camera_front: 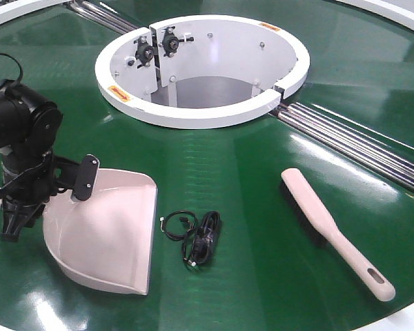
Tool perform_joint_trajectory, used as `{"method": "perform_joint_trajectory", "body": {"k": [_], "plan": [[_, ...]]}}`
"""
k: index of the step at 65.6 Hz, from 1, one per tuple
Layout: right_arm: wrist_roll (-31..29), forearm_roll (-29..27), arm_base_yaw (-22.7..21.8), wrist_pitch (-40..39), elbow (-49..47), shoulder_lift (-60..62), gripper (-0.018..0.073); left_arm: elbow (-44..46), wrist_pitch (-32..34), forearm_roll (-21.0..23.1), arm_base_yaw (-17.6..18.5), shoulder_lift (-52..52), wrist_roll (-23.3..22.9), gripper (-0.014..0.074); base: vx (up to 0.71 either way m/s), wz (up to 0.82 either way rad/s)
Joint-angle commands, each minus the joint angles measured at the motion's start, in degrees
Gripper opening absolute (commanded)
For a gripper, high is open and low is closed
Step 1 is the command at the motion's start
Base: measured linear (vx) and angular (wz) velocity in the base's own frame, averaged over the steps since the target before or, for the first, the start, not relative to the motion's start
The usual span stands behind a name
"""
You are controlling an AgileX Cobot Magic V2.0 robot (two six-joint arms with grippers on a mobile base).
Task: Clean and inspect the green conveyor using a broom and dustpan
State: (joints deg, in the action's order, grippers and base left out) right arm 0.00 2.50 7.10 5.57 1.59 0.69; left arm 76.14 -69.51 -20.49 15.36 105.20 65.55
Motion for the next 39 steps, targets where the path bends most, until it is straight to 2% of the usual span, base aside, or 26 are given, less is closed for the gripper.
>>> {"method": "perform_joint_trajectory", "body": {"k": [1, 39], "plan": [[0.00, 0.11, -0.17, -4.44, 0.18, 0.61, -0.0008, 1.68, -0.69, -0.69, 0.27, -2.84, -1.02, -0.0006, 0.00, 0.00], [0.00, 0.11, -0.17, -4.39, 0.18, 0.57, -0.0008, 1.68, -0.69, -0.69, 0.27, -2.84, -1.02, -0.0006, 0.00, 0.00]]}}
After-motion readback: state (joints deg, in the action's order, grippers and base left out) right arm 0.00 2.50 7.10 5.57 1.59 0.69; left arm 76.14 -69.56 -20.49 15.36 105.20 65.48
